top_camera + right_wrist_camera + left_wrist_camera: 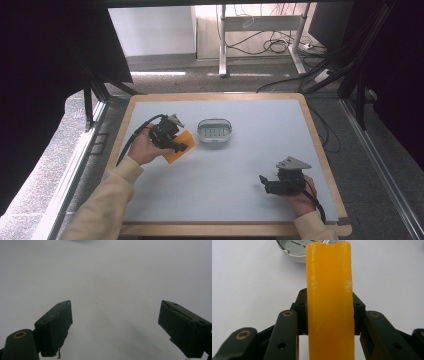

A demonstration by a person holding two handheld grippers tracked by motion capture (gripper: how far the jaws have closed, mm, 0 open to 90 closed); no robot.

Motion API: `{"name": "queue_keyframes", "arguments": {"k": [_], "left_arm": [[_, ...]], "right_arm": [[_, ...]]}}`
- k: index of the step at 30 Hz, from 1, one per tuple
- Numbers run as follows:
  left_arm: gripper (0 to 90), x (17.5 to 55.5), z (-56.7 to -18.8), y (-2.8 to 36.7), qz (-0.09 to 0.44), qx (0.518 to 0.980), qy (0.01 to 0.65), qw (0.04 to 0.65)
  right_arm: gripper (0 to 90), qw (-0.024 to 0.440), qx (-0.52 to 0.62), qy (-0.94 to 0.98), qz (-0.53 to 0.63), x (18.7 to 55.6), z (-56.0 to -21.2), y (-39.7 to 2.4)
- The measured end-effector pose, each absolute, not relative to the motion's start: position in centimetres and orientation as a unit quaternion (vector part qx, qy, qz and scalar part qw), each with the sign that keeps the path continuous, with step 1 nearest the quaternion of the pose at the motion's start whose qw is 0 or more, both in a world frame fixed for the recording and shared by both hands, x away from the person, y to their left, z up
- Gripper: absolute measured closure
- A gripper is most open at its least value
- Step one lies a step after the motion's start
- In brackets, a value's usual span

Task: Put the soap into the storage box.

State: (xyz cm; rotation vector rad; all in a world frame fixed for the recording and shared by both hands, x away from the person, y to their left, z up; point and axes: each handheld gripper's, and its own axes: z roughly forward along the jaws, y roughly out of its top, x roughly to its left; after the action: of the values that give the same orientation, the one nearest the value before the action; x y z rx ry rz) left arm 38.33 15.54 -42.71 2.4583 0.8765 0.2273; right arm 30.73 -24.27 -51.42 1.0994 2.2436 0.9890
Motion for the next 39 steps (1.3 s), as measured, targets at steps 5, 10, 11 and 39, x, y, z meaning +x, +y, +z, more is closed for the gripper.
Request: {"name": "queue_keyframes", "arguments": {"k": [5, 10, 11, 39], "left_arm": [[62.0, 38.8, -42.4, 15.5, 0.087, 0.912, 0.313, 0.250], [62.0, 39.2, -42.2, 15.2, 0.086, 0.915, 0.304, 0.251], [62.0, 39.2, -42.1, 15.1, 0.087, 0.916, 0.302, 0.250], [62.0, 41.5, -40.9, 12.8, 0.101, 0.927, 0.263, 0.246]], "right_arm": [[12.6, 0.226, 0.399, 0.814, 0.356, 30.8, -51.5, -24.3], [12.6, 0.225, 0.399, 0.815, 0.355, 30.8, -51.5, -24.3], [12.6, 0.226, 0.399, 0.815, 0.355, 30.8, -51.5, -24.3], [13.0, 0.227, 0.401, 0.816, 0.349, 30.8, -51.6, -24.3]]}}
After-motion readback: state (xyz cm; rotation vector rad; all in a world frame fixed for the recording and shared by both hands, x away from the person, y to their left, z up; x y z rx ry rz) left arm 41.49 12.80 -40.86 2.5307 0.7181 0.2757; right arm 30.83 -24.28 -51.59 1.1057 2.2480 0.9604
